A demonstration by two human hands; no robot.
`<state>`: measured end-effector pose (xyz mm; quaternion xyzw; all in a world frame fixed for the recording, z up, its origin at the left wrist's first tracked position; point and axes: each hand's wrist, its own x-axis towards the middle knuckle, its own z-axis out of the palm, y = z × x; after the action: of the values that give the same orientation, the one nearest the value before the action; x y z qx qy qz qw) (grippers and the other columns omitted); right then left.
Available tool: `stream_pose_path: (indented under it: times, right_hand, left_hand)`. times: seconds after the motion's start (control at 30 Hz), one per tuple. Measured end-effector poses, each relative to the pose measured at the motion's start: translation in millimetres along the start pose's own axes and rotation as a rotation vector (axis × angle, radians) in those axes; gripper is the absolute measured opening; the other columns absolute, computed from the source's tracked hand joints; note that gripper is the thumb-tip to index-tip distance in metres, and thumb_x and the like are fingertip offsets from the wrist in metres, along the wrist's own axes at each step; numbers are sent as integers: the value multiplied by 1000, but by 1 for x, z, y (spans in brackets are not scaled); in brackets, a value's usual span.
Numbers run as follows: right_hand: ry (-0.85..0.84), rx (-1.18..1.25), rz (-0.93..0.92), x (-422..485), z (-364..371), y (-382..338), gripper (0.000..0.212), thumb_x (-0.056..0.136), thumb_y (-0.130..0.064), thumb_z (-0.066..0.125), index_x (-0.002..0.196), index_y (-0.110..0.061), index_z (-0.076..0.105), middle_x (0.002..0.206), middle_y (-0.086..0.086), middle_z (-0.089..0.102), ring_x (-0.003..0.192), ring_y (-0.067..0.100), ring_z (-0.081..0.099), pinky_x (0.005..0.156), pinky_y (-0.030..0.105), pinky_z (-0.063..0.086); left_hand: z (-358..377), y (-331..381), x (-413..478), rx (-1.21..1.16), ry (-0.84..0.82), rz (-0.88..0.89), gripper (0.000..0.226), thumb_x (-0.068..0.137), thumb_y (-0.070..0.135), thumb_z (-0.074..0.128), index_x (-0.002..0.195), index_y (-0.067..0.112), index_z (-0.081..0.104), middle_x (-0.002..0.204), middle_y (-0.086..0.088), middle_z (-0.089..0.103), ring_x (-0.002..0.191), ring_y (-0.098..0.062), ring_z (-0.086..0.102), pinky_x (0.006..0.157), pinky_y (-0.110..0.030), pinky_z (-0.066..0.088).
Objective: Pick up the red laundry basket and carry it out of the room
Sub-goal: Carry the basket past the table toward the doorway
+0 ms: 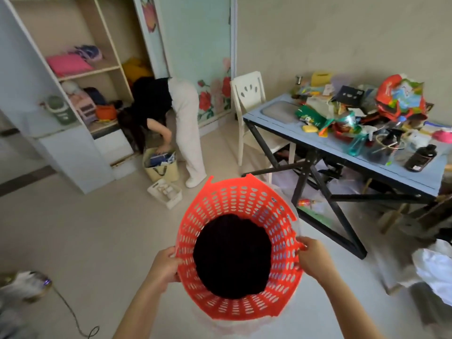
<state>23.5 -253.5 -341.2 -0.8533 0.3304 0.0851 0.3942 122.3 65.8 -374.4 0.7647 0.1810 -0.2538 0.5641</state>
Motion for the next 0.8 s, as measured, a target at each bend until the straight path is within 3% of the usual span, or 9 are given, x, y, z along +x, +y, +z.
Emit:
stream_pose_path:
  times: [0.13, 0.3, 0.47, 0.7, 0.8]
  right_hand:
    - [-34, -25, -17, 15, 46, -49, 36, 87, -15, 51, 122, -10, 59, 103, 12, 73, 84, 27, 72, 81, 45, 57]
    - [-60, -50, -81, 30, 103, -110, 33, 84, -16, 55, 116, -13, 63, 88, 6, 72, 81, 27, 73, 79, 44, 58]
    - [-113, -115, -162, 43, 146, -170, 39, 83, -12, 50, 119, -15, 63, 107, 12, 73, 93, 31, 70, 83, 42, 55]
    - [-258, -210, -327, 79, 218, -266, 34, 85, -18, 52, 116, -14, 65, 109, 11, 73, 95, 29, 70, 85, 40, 54]
    - [-283, -215, -408, 99, 252, -306, 33, 83, -16, 53, 112, -12, 68, 109, 13, 73, 97, 30, 69, 78, 33, 51]
  left_hand:
    - [-55, -3, 26, -29, 28, -18, 30, 78, -11, 55, 85, 15, 68, 51, -2, 72, 40, -15, 67, 39, -26, 52]
    - [-120, -8, 51, -81, 88, -31, 31, 76, -10, 55, 86, 16, 69, 50, -2, 71, 39, -15, 66, 41, -26, 52]
    - [-177, -17, 62, -154, 182, -38, 23, 78, -4, 60, 85, 16, 70, 55, -4, 74, 45, -17, 70, 42, -27, 54]
    - [-254, -30, 79, -277, 331, -90, 25, 81, -4, 58, 88, 18, 67, 61, -8, 76, 53, -22, 73, 47, -31, 56]
    - [-283, -30, 93, -320, 407, -107, 21, 83, -1, 58, 89, 18, 66, 58, -5, 75, 50, -18, 73, 43, -28, 55]
